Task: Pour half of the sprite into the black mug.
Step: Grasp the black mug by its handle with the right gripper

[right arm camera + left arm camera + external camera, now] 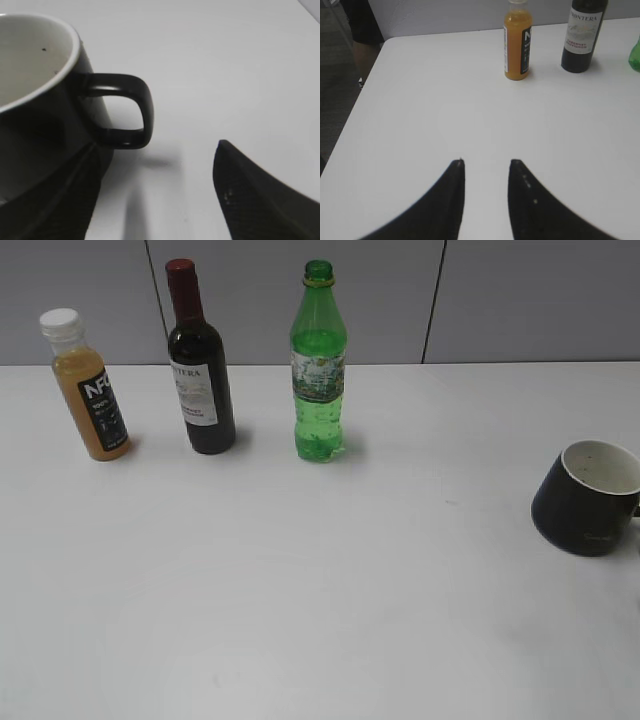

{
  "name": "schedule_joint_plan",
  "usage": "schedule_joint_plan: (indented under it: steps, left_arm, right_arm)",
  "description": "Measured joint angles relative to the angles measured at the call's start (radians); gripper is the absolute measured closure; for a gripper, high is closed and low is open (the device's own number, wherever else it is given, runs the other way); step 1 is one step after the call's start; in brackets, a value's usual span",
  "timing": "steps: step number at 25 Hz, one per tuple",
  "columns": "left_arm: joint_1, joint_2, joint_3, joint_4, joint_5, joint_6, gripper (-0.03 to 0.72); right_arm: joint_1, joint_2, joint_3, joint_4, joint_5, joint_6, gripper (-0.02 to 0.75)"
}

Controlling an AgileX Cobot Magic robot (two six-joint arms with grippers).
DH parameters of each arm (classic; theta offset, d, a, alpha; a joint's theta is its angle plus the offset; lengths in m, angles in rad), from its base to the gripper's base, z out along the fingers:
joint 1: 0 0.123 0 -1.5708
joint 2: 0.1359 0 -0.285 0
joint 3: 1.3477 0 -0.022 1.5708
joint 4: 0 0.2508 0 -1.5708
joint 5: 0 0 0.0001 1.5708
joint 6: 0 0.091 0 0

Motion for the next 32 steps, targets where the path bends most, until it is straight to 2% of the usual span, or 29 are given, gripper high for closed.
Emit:
schedule_joint_plan:
  steps: [17,32]
  left_arm:
    - [0.0,0.0,0.0,0.0,0.0,0.0,0.452]
    - [0.0,0.0,0.0,0.0,0.0,0.0,0.452]
  right_arm:
    - [-0.001,0.078,-0.082,-0.005,-0.001,-0.003,0.208]
    - [-0.001,0.151,-0.18,-0.064,-0.008,-0.004,0.209]
